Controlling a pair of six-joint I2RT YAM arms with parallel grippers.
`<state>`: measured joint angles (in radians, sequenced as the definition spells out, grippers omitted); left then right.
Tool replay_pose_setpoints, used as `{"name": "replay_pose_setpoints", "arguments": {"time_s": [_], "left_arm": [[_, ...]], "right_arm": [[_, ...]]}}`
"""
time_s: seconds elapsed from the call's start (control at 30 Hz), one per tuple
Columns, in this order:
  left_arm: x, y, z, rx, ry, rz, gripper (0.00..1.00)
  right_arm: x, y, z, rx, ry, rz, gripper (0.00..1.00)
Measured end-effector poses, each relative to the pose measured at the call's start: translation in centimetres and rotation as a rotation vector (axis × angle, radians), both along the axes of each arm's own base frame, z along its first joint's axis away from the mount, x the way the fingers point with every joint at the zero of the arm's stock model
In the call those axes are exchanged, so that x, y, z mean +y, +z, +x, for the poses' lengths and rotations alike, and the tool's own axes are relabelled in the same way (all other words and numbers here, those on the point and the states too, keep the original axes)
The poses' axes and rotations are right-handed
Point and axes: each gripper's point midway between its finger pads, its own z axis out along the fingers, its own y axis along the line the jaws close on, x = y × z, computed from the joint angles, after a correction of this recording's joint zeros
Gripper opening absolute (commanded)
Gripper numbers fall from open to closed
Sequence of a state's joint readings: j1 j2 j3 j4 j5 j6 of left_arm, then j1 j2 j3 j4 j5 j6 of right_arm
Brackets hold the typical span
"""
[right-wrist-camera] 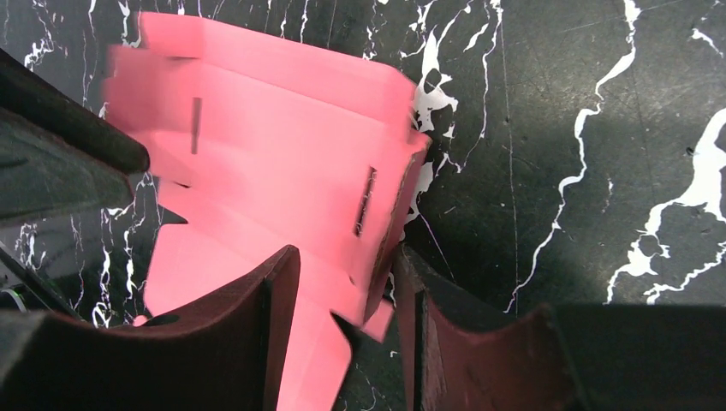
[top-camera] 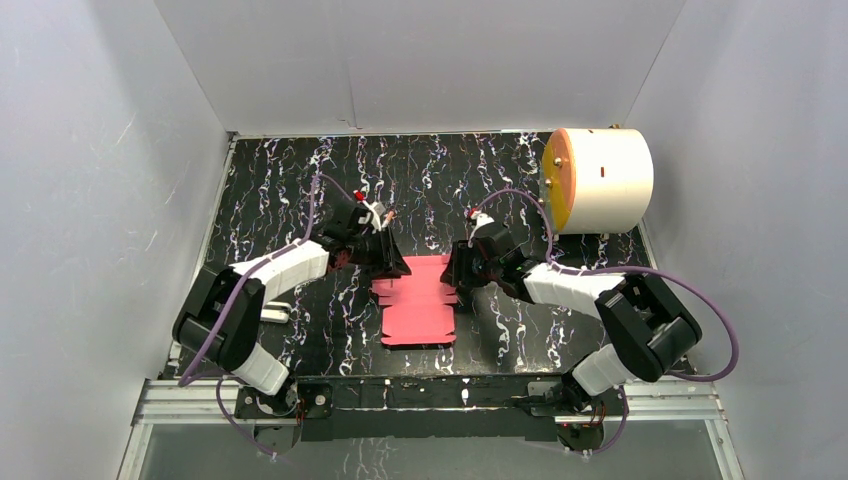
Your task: Fold the paper box
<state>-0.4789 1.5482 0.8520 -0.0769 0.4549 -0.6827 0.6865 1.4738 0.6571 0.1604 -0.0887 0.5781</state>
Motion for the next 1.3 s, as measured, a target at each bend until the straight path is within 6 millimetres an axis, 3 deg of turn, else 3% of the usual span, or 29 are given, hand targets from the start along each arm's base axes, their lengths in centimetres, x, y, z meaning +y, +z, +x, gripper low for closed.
{"name": "replay_pose_setpoints", "arguments": {"time_s": [0.23,0.4,0.5,0.63,0.73,0.97,1.3], "left_arm": [[-1.7,-1.0,-0.9,0.018,-0.046,0.005,0.33],[-1.0,-1.1,-0.7,-0.002,-0.024,0.050,0.40],[0.1,0.3,-0.3,-0.060,0.008,0.086,0.43],[2.2,4.3,0.3,-0.188,0.081,0.065,0.49],[4.7,5.2,0.3,-0.235,0.158,0.061,0.52],[8.5,1.0,-1.5,-0.130,0.264,0.110,0.60],[7.7,-2.0,-1.1,-0.023,0.279,0.082,0.59]], "right_arm": [[0.1,-0.2,0.0,0.012,-0.005,0.006,0.52],[-0.2,-0.3,0.1,0.002,-0.012,-0.011,0.54],[-0.6,0.1,0.2,-0.020,-0.016,-0.027,0.56],[-0.8,1.2,0.5,-0.062,-0.015,-0.028,0.58],[-0.9,1.4,0.6,-0.074,-0.010,-0.029,0.60],[-0.1,1.2,0.8,-0.078,0.012,-0.007,0.60],[0.6,-1.7,0.4,0.002,0.032,-0.010,0.59]]}}
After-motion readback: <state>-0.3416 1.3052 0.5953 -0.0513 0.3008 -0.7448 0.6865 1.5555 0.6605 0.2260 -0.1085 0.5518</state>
